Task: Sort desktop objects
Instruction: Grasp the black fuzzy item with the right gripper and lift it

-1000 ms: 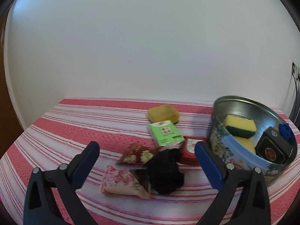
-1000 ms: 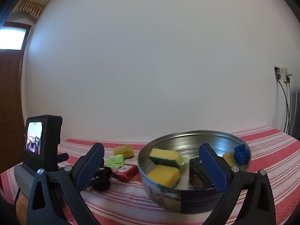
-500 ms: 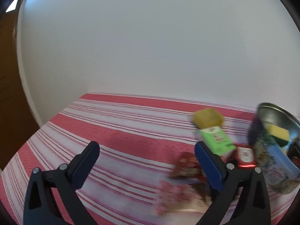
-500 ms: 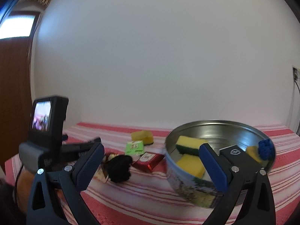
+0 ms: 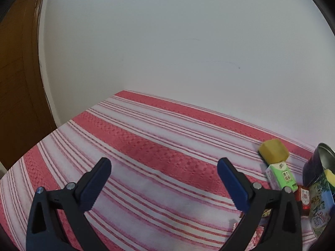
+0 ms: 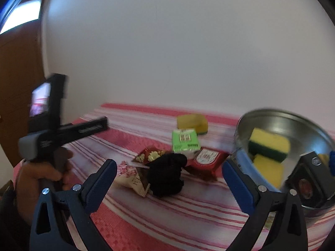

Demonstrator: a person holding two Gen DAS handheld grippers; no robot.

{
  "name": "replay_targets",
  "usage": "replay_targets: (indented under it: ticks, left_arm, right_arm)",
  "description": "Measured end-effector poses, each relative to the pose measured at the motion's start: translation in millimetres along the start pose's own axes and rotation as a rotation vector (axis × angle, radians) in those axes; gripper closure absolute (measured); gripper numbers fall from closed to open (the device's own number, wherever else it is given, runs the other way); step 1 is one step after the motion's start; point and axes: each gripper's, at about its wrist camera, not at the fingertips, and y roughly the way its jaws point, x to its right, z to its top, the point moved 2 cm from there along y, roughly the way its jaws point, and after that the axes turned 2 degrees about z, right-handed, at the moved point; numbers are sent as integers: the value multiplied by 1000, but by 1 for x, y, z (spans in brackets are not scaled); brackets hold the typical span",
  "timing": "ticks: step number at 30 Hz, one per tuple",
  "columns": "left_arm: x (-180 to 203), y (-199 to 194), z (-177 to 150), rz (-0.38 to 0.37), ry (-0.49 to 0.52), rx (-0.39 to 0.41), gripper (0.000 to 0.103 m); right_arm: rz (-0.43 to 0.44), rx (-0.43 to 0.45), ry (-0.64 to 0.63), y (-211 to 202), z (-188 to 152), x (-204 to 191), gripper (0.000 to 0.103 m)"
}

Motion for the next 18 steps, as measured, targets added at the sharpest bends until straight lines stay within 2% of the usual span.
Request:
replay_targets:
  ticks: [2,6,8,10,12,15,18]
  left_arm:
    - [1,-1,0,5,15,2,1]
    - [5,-4,1,0,38,13,1]
    - [6,-2,3,0,45,15,1]
    - [5,0,3,-5,47,12,1]
    - [6,0,3,-15,51,8,1]
    - [10,-1,2,-27,66,12,1]
    - [13,-2,2,-49,87,11,1]
  right_arm:
    - [12,-54,31,17,2,3,2]
    - [33,-196,68,53,-2,2,24]
    - [29,-253,97,69,-4,6,24]
    - [35,-282,126,80,-5,8,25]
    - [48,-307,150,88,-6,9,36]
    - [53,-297,154,88,-5,10,54]
    - [75,-292,165,85,-7,13,54]
